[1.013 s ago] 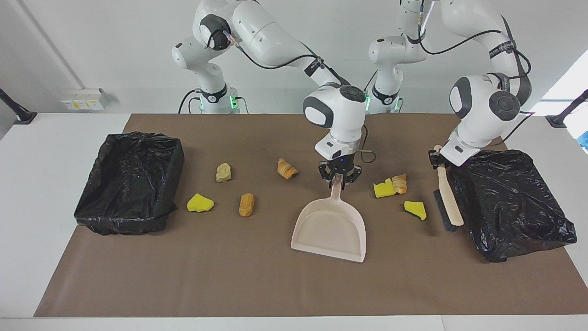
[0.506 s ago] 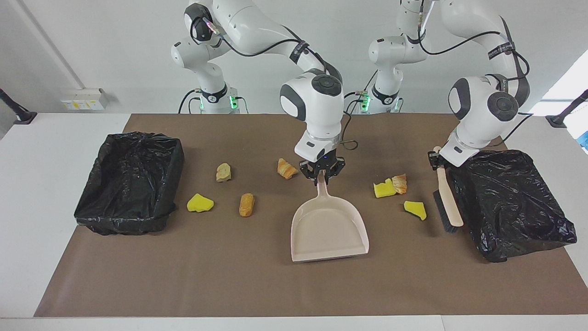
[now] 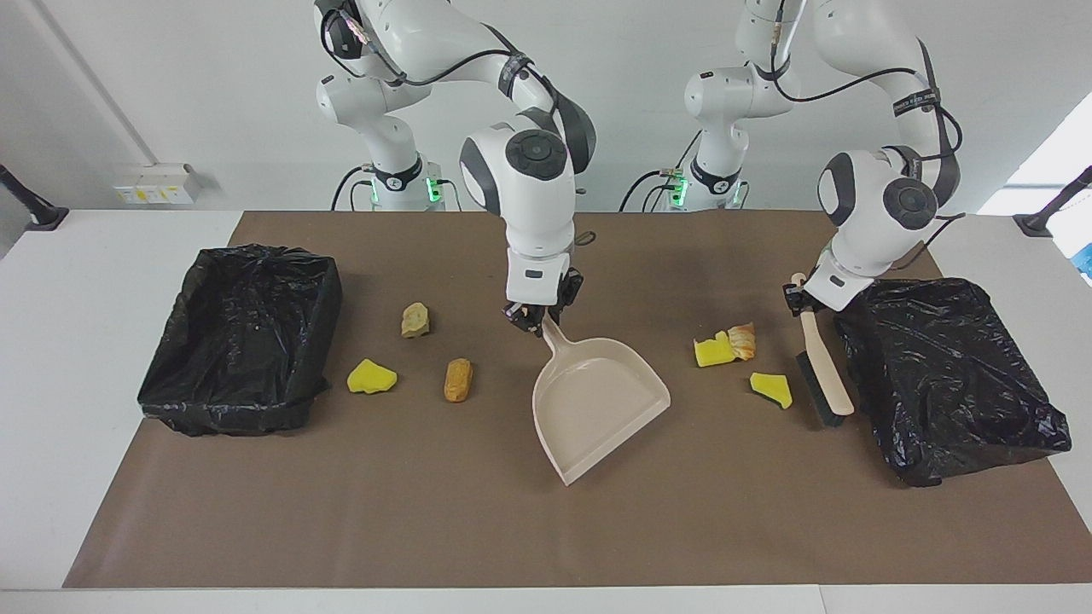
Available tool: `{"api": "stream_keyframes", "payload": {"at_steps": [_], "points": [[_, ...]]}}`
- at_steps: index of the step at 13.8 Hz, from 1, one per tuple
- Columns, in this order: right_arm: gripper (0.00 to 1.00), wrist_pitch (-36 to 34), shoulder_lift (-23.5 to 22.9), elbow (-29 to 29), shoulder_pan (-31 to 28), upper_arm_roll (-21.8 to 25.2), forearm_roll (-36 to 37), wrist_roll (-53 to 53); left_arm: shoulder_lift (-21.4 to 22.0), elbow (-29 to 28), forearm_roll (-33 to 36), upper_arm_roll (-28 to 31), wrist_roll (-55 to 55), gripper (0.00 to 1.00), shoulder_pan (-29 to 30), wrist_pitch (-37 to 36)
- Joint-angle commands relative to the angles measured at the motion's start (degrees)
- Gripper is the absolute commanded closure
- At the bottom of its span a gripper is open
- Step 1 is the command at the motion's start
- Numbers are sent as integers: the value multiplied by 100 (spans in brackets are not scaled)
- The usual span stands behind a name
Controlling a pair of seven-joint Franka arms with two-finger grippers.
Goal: Sweep and dump trash in bin
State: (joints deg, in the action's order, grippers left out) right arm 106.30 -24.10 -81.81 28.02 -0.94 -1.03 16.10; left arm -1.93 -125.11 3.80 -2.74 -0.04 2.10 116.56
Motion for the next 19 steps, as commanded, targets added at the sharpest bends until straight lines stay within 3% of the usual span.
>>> {"api": "stream_keyframes", "payload": {"at_steps": [1,4,8,13,19], "points": [[100,57,186,-370,-357,-55,-126,1600,350,-470,77,-33,-145,100,-34,175],[100,154,212,-537,-526,-55,-73,3246,464,-654,77,-51,-197,100,-52,191],[100,759,607,-1511,-561,-55,-64,4285,553,-821,51,-77,-390,100,-262,201],[100,1269,415,-1750,-307,-64,-90,4402,843,-1226,7,-86,-917,100,-719,227],[100,1481,362,-1926,-209,-73,-134,4725,852,-1191,-861,-86,-1717,100,-1720,244]]}}
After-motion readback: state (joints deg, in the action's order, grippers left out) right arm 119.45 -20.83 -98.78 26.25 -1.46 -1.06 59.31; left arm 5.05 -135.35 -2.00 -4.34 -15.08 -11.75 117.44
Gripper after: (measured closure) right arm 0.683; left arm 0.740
